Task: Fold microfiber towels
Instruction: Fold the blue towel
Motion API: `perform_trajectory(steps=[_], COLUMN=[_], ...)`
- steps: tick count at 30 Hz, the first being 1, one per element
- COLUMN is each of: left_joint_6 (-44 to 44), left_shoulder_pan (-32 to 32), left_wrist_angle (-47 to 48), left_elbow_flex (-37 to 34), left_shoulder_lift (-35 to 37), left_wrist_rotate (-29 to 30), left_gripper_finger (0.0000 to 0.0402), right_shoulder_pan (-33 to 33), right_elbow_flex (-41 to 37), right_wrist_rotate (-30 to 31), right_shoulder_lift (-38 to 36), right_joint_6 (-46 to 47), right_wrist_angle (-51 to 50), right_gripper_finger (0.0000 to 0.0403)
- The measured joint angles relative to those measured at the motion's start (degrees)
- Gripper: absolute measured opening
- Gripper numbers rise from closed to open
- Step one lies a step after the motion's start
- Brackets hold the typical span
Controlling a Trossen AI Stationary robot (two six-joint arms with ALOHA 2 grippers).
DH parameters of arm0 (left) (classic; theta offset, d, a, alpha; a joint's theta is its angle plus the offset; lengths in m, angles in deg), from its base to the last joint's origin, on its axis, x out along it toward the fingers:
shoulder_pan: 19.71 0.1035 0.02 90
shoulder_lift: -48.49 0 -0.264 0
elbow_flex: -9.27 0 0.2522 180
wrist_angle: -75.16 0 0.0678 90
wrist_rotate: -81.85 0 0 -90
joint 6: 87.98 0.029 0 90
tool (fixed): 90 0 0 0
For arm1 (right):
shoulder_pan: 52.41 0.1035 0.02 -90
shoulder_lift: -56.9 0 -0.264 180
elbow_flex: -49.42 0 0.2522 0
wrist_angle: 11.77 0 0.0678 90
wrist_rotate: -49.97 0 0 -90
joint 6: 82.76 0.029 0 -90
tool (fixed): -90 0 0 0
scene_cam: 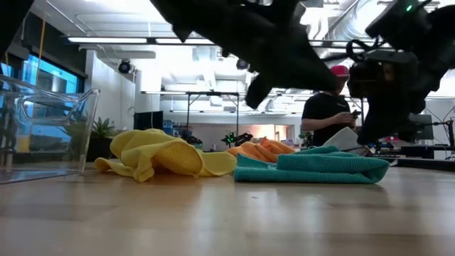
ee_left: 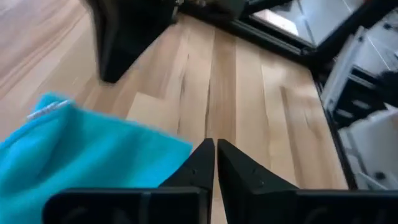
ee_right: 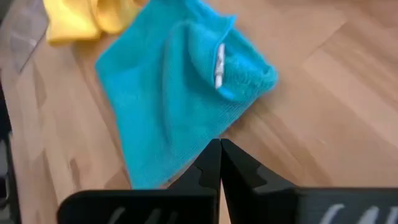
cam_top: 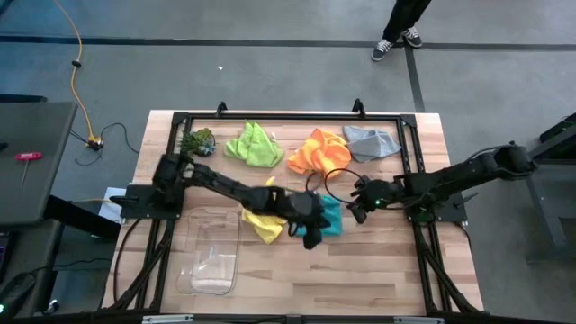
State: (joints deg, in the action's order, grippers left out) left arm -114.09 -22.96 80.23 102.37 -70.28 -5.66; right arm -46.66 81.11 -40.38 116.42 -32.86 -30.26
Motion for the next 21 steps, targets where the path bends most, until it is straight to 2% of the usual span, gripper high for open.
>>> perform_trajectory(steps=[2,9,21], left_joint_6=[-0.7,-2.7,-4.0], left_shoulder_pan=[-0.6,1.0,2.1], left_wrist_angle=[0.7,2.9,8.3], left_elbow_flex=[2.5,10.4,11.9], left_shoulder_lift=[-3.1,-11.2,-15.4], left_wrist_rotate=[2.5,4.6,4.4], left_gripper_finger=[0.0003,0.0001,0.0], right_shoulder_pan=[-1.5,-5.6,-8.0], right_elbow_flex=[-0.4,-0.3,-0.3], right_wrist_rotate=[-3.9,-8.1,-9.2], right_shoulder_lift=[0.9,4.7,14.4], right_joint_6=[-2.4,-6.6,-7.8], right_wrist_angle=[0.9,4.7,14.4], right_gripper_finger=[0.0,0.0,0.0])
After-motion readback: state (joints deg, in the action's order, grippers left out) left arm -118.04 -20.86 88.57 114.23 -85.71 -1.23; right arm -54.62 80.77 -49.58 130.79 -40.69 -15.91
